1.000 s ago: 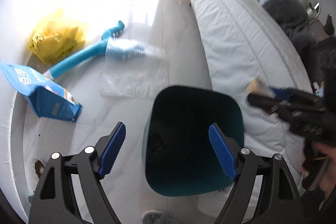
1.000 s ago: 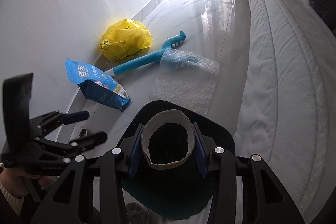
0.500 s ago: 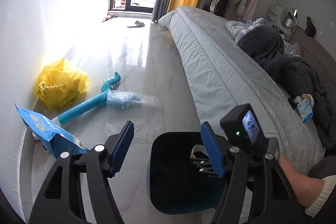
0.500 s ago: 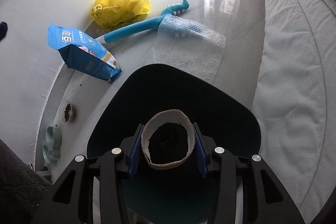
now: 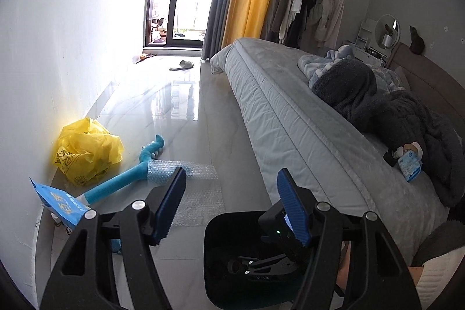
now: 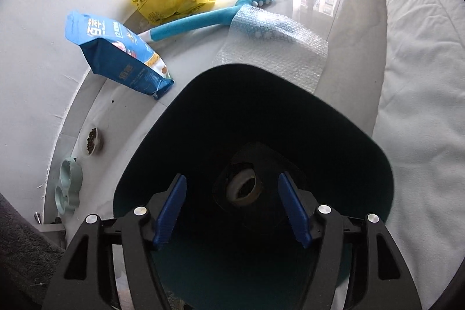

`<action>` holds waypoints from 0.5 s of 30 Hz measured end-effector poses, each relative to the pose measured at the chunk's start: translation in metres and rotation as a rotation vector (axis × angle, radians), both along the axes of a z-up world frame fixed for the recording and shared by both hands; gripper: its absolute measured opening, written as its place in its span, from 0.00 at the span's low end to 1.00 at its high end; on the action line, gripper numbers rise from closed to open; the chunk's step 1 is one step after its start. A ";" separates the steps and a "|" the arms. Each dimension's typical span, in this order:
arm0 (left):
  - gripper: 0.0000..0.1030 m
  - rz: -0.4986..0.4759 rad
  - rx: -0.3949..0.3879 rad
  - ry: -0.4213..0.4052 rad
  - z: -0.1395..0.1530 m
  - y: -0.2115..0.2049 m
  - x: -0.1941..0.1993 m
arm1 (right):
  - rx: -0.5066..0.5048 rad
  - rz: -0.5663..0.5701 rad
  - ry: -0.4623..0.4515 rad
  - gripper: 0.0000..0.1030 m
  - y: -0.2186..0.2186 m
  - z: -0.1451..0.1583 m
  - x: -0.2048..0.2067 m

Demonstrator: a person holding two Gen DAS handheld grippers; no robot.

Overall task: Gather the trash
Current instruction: 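Move the right tool back to the bed and close on the brown tape roll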

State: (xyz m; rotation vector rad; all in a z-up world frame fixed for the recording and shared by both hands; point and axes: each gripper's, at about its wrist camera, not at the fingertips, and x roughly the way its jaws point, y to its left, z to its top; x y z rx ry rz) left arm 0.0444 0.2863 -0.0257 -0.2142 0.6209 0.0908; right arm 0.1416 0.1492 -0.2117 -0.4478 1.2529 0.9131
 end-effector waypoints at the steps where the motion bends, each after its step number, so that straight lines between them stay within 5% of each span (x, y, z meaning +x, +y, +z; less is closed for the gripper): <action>1: 0.66 0.002 -0.002 -0.007 0.003 0.000 0.000 | 0.006 -0.002 -0.010 0.65 -0.002 0.006 0.001; 15: 0.75 -0.012 0.031 -0.068 0.040 -0.027 0.010 | 0.180 -0.050 -0.184 0.70 -0.054 0.115 0.008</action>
